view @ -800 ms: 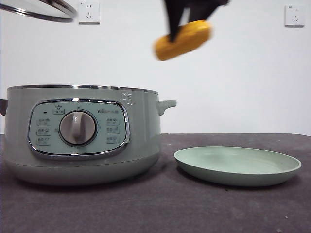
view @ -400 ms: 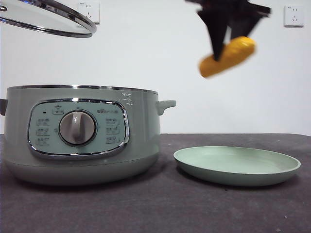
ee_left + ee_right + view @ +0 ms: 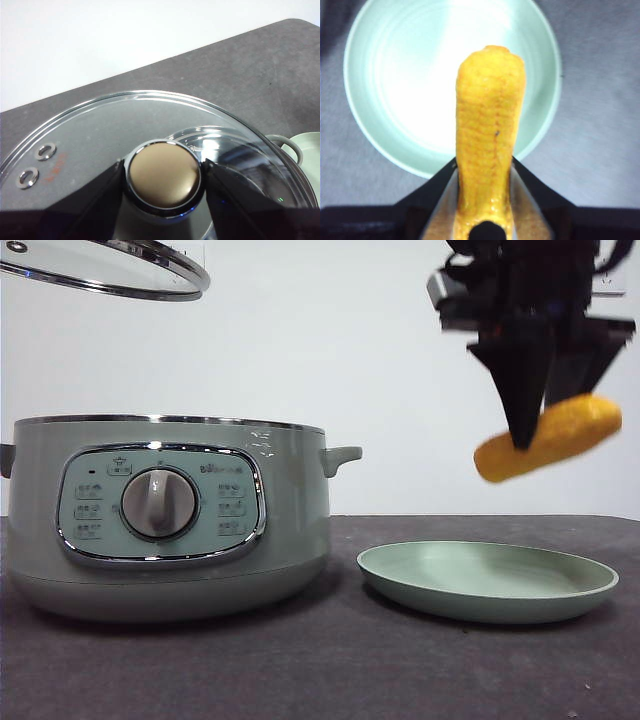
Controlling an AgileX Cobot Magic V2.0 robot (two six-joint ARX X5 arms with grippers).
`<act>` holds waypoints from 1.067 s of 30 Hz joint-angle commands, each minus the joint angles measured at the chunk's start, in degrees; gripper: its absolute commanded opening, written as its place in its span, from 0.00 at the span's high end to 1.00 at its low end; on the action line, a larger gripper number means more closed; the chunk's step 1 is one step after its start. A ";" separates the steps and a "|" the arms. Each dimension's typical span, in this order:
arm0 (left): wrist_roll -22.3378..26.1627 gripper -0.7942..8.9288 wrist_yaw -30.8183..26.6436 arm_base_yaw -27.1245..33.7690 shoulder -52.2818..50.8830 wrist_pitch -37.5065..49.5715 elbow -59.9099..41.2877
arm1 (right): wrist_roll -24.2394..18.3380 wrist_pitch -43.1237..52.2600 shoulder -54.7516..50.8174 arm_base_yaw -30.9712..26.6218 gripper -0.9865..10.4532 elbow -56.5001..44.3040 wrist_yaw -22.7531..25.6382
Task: Take the corn out from the steamer,put the corn on the plate,close the lid
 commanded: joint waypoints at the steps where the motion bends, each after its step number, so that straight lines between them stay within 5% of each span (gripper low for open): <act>1: -0.57 0.93 -0.02 -0.09 -0.20 3.04 0.98 | 1.81 7.41 -0.39 0.52 0.93 -6.54 -0.15; 10: -0.63 0.93 0.31 -0.11 0.13 2.78 0.98 | 2.34 27.54 -0.37 1.73 0.93 -17.25 -0.17; 22: -0.66 0.93 1.46 -0.09 0.85 2.80 0.98 | 1.90 30.60 3.04 1.70 0.93 -17.84 -0.52; 32: -0.85 0.93 2.93 -0.09 1.25 2.82 0.98 | 2.05 30.10 4.46 1.70 0.68 -17.84 -0.33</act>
